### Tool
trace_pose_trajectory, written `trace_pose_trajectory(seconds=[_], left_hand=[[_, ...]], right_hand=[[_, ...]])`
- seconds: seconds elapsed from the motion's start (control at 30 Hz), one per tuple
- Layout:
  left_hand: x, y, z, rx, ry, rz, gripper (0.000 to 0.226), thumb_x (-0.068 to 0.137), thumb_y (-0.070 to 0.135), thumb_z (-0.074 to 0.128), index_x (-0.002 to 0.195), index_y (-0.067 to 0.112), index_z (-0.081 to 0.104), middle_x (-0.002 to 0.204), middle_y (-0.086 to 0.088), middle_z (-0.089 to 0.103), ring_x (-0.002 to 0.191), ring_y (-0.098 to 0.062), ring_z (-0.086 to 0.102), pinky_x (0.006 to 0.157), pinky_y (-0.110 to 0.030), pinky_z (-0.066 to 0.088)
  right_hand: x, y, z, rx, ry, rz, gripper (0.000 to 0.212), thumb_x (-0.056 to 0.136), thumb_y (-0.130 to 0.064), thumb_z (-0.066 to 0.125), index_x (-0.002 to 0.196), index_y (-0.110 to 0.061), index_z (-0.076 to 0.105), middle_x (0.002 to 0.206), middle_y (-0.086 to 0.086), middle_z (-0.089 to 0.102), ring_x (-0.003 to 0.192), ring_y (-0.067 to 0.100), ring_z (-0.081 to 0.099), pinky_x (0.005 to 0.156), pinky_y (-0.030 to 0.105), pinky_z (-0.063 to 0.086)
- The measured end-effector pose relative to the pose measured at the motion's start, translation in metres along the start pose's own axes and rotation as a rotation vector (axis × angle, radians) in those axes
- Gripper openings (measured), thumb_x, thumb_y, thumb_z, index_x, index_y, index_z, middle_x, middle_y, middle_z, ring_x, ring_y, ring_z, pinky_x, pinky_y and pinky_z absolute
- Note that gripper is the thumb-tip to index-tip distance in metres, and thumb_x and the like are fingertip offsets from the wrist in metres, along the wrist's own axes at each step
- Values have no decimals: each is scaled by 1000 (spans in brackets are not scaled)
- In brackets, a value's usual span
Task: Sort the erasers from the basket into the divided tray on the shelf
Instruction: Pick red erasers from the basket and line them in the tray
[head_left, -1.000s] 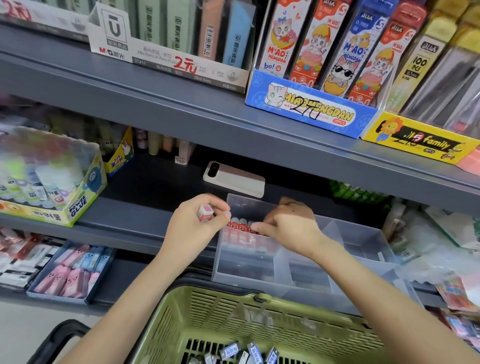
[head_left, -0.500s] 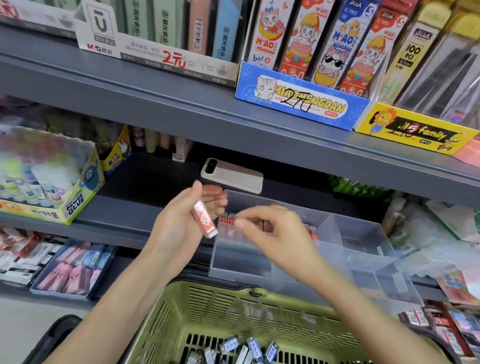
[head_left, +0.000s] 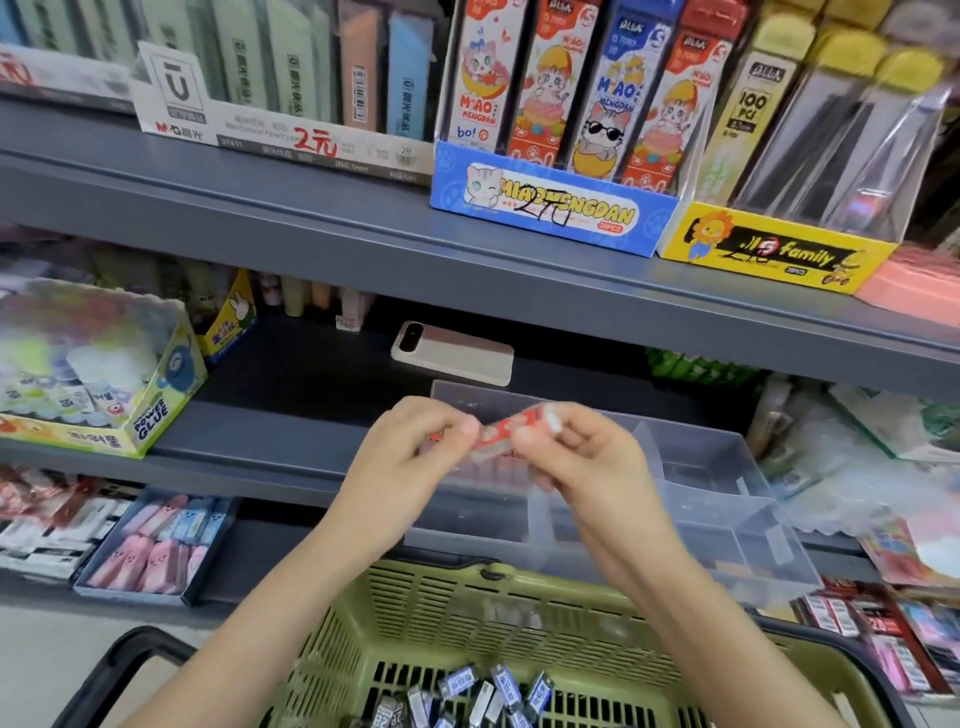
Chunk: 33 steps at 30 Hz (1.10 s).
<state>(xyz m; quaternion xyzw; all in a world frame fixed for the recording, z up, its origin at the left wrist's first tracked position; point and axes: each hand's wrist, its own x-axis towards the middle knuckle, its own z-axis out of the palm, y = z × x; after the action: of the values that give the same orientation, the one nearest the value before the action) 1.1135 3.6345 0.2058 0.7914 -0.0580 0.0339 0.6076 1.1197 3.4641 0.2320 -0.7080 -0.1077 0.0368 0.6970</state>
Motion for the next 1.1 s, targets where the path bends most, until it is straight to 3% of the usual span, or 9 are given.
trace_pose_trajectory(seconds=[0.1,0.2,0.27,0.4,0.5,0.6,0.73,1.0,1.1], left_hand=[[-4,-3,7,347,29,101,31,87,48,46,101,30,67,112,12,52,113,-8,44,99,-28,30],[-10,-8,10,513,57,137,36,90,48,47,116,28,63,123,8,47,122,-10,37,101,-26,20],[-14,-11,13,563,48,138,33,93,41,52,122,27,60,130,6,45,128,-11,33,104,-25,16],[-23,-15,15,637,0,129,42,92,39,52,133,28,50,142,7,36,134,-10,24,109,-28,13],[-28,-17,14,649,-54,100,47,93,44,47,138,32,42,151,9,24,140,-10,15,112,-30,11],[-29,-17,15,634,-96,88,50,91,49,45,139,36,39,154,11,16,143,-10,10,114,-33,13],[-29,-18,15,621,-91,92,50,90,51,45,138,37,40,154,12,16,143,-9,11,115,-35,16],[-27,-19,16,638,-69,103,48,91,48,48,137,32,45,153,10,22,141,-11,19,114,-36,22],[-29,-17,15,637,-54,118,48,92,44,49,137,29,45,152,8,25,142,-13,18,113,-34,19]], right_hand=[[2,3,-42,-88,166,55,19,77,-30,70,78,-10,70,73,3,67,60,10,52,57,22,40],[19,8,-79,-302,319,75,12,83,-13,68,73,-8,63,58,0,66,49,12,56,52,24,47],[36,17,-90,-427,362,94,16,80,-9,71,72,-9,57,62,9,65,51,20,58,56,34,49],[61,37,-89,-822,310,198,37,69,-24,80,87,-16,49,82,4,68,79,21,64,72,30,49],[65,42,-78,-1077,162,250,31,70,-37,77,82,-16,58,72,-5,61,81,19,62,62,22,37],[62,44,-74,-1102,145,252,29,78,-40,70,90,-13,63,88,3,67,76,17,55,63,22,37],[55,43,-77,-1043,134,245,28,81,-30,69,102,-12,64,98,6,68,87,22,61,70,24,44],[52,35,-76,-1037,53,249,19,80,-21,69,96,-12,69,92,5,70,90,20,63,67,19,39],[31,26,-71,-1099,168,97,13,84,-23,64,92,-15,69,86,2,71,86,20,63,71,24,44]])
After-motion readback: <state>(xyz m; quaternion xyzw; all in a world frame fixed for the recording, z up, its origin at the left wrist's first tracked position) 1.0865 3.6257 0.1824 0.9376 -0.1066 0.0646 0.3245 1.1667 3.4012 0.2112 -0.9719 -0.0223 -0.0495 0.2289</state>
